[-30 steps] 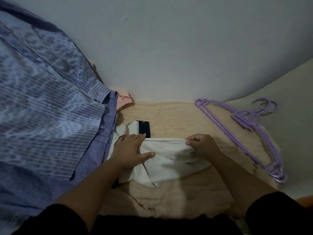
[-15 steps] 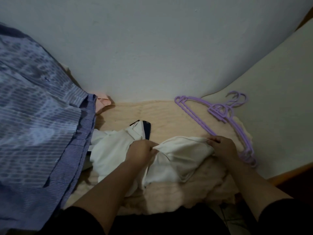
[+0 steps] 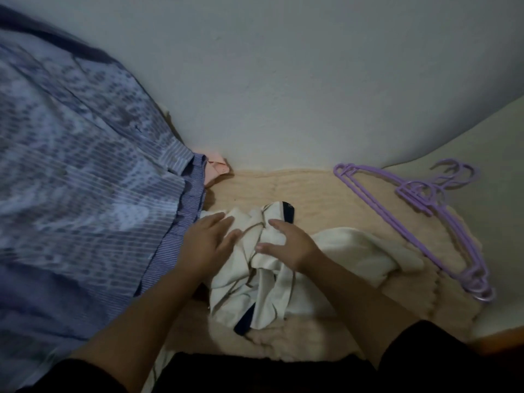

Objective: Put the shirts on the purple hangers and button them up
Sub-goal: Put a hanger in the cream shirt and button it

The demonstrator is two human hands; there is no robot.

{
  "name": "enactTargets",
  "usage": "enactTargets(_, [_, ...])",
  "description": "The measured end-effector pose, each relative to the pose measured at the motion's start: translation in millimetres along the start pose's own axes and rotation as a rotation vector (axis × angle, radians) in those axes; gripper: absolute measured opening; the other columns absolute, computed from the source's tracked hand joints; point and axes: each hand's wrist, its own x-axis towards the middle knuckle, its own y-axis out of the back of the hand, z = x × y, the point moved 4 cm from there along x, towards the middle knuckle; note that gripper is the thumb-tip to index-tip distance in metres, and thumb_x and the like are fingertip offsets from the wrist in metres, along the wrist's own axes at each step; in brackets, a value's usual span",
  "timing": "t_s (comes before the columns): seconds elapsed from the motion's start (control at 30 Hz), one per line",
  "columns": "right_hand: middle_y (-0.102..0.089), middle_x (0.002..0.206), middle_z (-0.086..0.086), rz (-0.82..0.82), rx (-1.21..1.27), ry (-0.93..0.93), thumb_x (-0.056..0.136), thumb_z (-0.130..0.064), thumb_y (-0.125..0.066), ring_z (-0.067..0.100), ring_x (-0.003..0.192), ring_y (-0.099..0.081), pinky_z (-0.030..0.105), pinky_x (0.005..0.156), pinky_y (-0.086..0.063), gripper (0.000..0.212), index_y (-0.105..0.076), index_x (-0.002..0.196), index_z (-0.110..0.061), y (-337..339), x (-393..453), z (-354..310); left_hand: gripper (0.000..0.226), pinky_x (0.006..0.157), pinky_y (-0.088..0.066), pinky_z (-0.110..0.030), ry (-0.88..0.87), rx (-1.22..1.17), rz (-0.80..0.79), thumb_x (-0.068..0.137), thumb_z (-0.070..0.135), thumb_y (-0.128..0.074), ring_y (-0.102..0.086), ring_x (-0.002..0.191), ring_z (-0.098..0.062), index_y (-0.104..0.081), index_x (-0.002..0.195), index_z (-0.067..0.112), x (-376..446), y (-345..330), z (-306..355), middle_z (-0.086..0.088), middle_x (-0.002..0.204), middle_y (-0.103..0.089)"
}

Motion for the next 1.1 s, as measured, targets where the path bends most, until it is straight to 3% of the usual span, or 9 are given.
enactTargets(0.1, [-0.042,0.145,-0.007,-0.059,-0.083,-0.007,0.072,-0.039,-0.078,0.017,0.133,-0.038,0.034,0.109,-0.033,0.084,-0.033,0.143,-0.033,-18,8,-6,0.056,0.099,-0.036,-0.026,0.046,-0.080,-0.071,0.092,0.056,-0.041,-0.050,0.126,-0.017,-0.056,0.134,0.023,-4,-3,-9,0.000,0.139,-0.055])
enactTargets(0.27, [-0.058,0.129,0.001,-0.002,-0.086,0.054,0.079,-0.013,-0.071,0.016,0.120,-0.052,0.014,0.090,-0.035,0.047,-0.060,0.125,-0.015,4,4,1,0.044,0.100,-0.034,-0.020,0.051,-0.202,-0.150,0.097,0.040,-0.050,-0.047,0.129,-0.013,-0.050,0.139,0.026,-8,-18,1,0.002,0.143,-0.050])
enactTargets(0.43, [-0.069,0.101,0.005,0.146,-0.037,0.023,0.059,-0.027,-0.070,0.010,0.094,-0.059,0.001,0.066,-0.037,0.050,-0.071,0.105,-0.008,71,-27,31,0.048,0.103,-0.035,-0.025,0.029,-0.312,-0.196,0.097,0.043,-0.046,-0.046,0.131,-0.015,-0.047,0.141,0.023,-5,-33,37,0.001,0.142,-0.050])
enactTargets(0.57, [-0.069,0.106,0.011,0.337,-0.089,-0.038,0.078,-0.002,-0.071,0.010,0.093,-0.055,0.005,0.067,-0.036,0.027,-0.071,0.105,-0.004,130,-62,63,0.049,0.099,-0.038,-0.025,-0.060,-0.314,-0.273,0.100,0.045,-0.040,-0.047,0.129,-0.016,-0.042,0.144,0.025,-3,-43,75,0.002,0.143,-0.050])
enactTargets(0.7, [-0.067,0.109,0.014,0.537,0.065,-0.167,0.082,-0.002,-0.066,0.018,0.100,-0.059,0.022,0.079,-0.038,0.026,-0.069,0.108,-0.003,168,-89,88,0.050,0.107,-0.034,-0.027,-0.076,-0.295,-0.312,0.099,0.047,-0.042,-0.042,0.134,-0.017,-0.044,0.143,0.026,0,-48,91,0.001,0.146,-0.046])
enactTargets(0.9, [-0.064,0.119,0.010,0.620,-0.030,-0.203,0.086,-0.016,-0.059,0.027,0.115,-0.056,0.034,0.099,-0.042,0.031,-0.066,0.116,-0.010,163,-89,83,0.048,0.102,-0.033,-0.021,-0.054,-0.285,-0.275,0.097,0.040,-0.049,-0.046,0.129,-0.012,-0.047,0.142,0.023,-3,-41,75,0.003,0.143,-0.050])
enactTargets(1.0, [-0.069,0.106,0.005,0.730,-0.211,0.119,0.077,-0.048,-0.055,0.027,0.105,-0.060,0.041,0.097,-0.044,0.044,-0.072,0.101,-0.015,139,-90,41,0.053,0.099,-0.034,-0.020,-0.057,-0.217,-0.279,0.094,0.045,-0.051,-0.046,0.129,-0.011,-0.045,0.143,0.026,-2,-35,60,0.006,0.145,-0.047])
enactTargets(1.03, [-0.069,0.106,0.002,0.681,-0.255,0.246,0.073,-0.057,-0.056,0.025,0.105,-0.060,0.040,0.097,-0.043,0.051,-0.072,0.102,-0.019,128,-89,27,0.057,0.098,-0.034,-0.019,-0.064,-0.201,-0.280,0.091,0.049,-0.054,-0.046,0.128,-0.010,-0.045,0.142,0.027,-2,-32,57,0.008,0.145,-0.046])
enactTargets(1.1, [-0.054,0.130,-0.005,0.353,-0.410,0.278,0.060,-0.074,-0.057,0.017,0.124,-0.043,0.039,0.107,-0.029,0.071,-0.060,0.120,-0.036,98,-84,11,0.066,0.098,-0.038,-0.019,-0.086,-0.165,-0.304,0.083,0.051,-0.065,-0.047,0.126,-0.008,-0.047,0.142,0.027,-2,-28,54,0.012,0.142,-0.046])
